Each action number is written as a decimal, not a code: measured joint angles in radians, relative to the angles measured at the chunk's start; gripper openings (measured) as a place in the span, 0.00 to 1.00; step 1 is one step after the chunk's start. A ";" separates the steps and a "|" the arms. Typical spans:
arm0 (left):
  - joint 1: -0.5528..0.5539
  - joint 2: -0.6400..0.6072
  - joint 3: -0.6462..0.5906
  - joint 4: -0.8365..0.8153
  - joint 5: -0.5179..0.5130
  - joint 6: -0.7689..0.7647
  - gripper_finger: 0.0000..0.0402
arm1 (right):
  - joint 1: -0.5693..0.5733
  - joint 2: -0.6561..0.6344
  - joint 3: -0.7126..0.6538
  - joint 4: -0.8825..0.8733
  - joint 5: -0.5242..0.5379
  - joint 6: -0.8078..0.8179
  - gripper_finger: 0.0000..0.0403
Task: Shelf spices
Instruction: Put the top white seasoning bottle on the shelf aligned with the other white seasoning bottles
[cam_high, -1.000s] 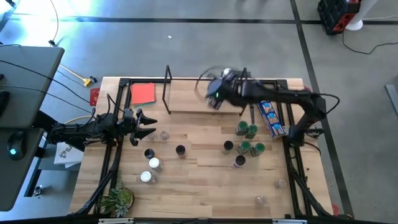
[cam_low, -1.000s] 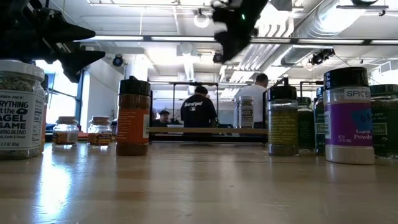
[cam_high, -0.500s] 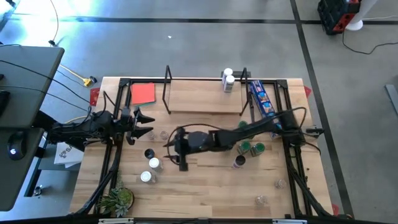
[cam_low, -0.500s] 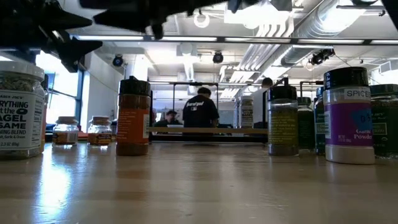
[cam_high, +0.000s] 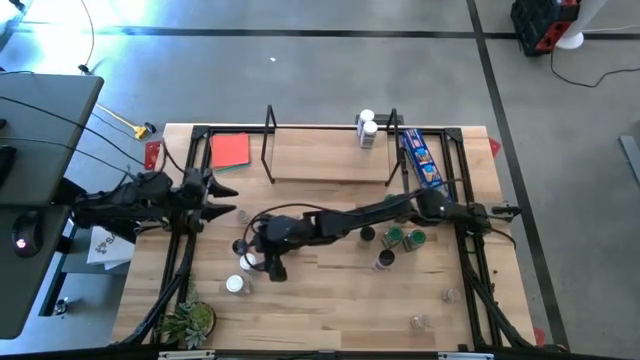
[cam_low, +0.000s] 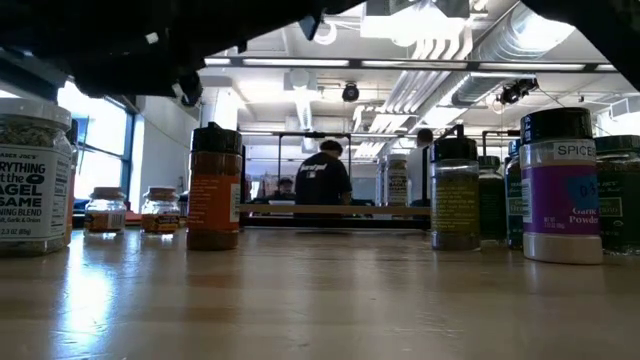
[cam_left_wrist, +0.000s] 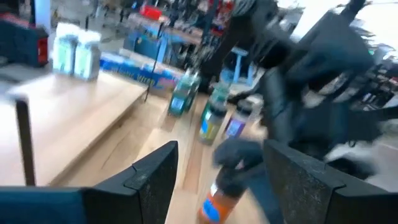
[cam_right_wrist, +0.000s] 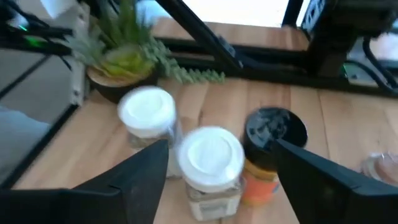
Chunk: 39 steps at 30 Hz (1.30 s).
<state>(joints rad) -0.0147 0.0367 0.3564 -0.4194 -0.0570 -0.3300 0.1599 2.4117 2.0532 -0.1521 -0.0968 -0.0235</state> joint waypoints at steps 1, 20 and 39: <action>-0.011 0.009 0.020 0.000 -0.011 0.005 0.56 | 0.000 0.016 0.019 -0.015 0.002 0.000 0.71; -0.079 0.135 0.069 0.006 -0.179 0.008 0.50 | 0.022 0.115 0.058 0.054 0.018 0.024 0.72; -0.079 0.135 0.069 -0.001 -0.172 -0.044 0.50 | 0.011 0.132 0.057 0.169 0.047 0.045 0.47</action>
<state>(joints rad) -0.0933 0.1719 0.4255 -0.4199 -0.2294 -0.3741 0.1711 2.5441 2.1097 0.0169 -0.0495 0.0219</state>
